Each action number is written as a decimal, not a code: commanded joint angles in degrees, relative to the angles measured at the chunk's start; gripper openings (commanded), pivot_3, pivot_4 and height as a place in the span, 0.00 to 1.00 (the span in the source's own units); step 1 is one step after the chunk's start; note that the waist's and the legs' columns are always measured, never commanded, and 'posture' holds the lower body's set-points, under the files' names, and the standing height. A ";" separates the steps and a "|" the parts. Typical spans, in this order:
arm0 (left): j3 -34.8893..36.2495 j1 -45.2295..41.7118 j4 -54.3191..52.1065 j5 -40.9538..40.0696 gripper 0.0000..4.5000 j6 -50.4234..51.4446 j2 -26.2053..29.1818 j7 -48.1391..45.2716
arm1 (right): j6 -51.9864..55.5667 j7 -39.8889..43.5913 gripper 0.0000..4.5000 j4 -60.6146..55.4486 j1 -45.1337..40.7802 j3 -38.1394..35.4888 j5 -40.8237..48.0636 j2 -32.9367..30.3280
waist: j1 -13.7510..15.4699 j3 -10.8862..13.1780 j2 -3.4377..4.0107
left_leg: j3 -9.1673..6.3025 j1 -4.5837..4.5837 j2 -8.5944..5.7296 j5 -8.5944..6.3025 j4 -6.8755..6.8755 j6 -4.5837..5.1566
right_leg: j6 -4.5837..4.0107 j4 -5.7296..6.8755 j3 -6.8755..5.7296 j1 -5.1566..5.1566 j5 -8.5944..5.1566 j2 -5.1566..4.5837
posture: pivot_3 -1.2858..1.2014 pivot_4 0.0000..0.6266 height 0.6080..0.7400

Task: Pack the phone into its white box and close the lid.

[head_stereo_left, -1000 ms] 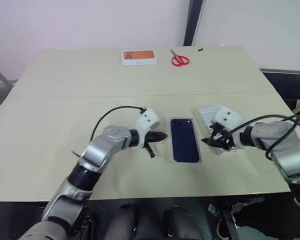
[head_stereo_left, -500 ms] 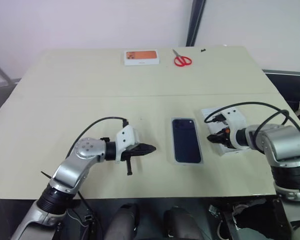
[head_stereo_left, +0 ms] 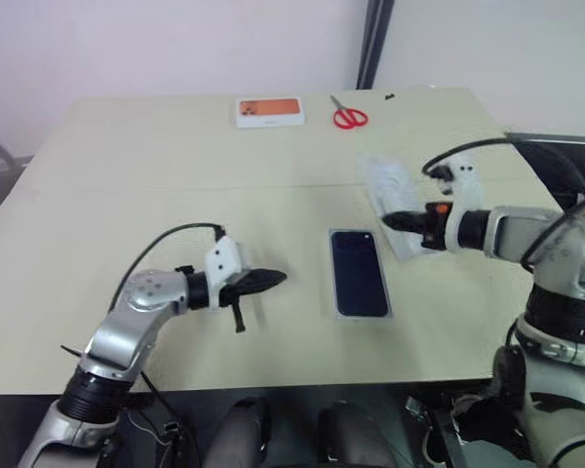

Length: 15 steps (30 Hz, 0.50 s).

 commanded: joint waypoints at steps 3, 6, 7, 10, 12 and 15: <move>4.27 -1.01 2.71 0.23 0.00 -2.66 0.84 1.37 | -8.03 -32.79 0.01 2.98 5.10 1.21 47.80 4.32 | 0.08 0.00 0.00 | -0.01 0.00 0.00 0.00 0.01 0.00 | 0.00 0.02 -0.01 0.01 0.00 -0.01 | 0.52 0.24 1.00; 5.25 -2.44 4.15 0.40 0.00 -3.04 0.79 2.09 | -24.46 -52.37 0.01 -2.37 14.40 12.37 67.83 6.98 | -0.29 0.01 -0.02 | -0.02 -0.03 0.00 -0.01 0.04 0.04 | 0.01 -0.01 -0.05 0.04 0.00 -0.05 | 0.52 0.24 1.00; 5.17 -2.94 4.28 0.51 0.00 -3.12 0.57 2.36 | -27.40 -56.16 0.01 -4.69 17.15 13.85 67.83 9.77 | -0.56 0.01 -0.02 | 0.02 -0.05 0.01 -0.01 0.06 0.06 | 0.02 -0.01 -0.04 0.04 -0.01 -0.04 | 0.52 0.24 1.00; 4.16 -4.06 4.48 1.38 0.00 -3.58 -0.38 2.91 | -35.65 -68.15 0.01 -9.88 22.80 16.97 67.83 16.31 | -0.78 0.00 0.00 | 0.03 -0.03 0.01 -0.01 0.06 0.07 | 0.02 0.06 -0.02 0.01 -0.01 0.01 | 0.52 0.24 1.00; 2.96 -5.02 4.80 2.20 0.00 -3.81 -1.48 3.28 | -39.08 -75.59 0.01 -11.33 24.97 17.88 67.83 19.33 | -0.87 0.00 0.01 | 0.03 -0.03 0.01 -0.01 0.06 0.06 | 0.02 0.08 -0.01 -0.01 -0.01 0.03 | 0.52 0.24 1.00; 0.48 -6.60 5.35 3.53 0.00 -4.13 -3.54 3.56 | -40.55 -80.93 0.07 -11.66 26.09 17.65 67.83 19.96 | -0.38 -0.01 0.02 | 0.03 -0.02 0.01 -0.01 0.07 0.06 | 0.03 0.07 -0.01 0.00 -0.01 0.03 | 0.52 0.24 1.00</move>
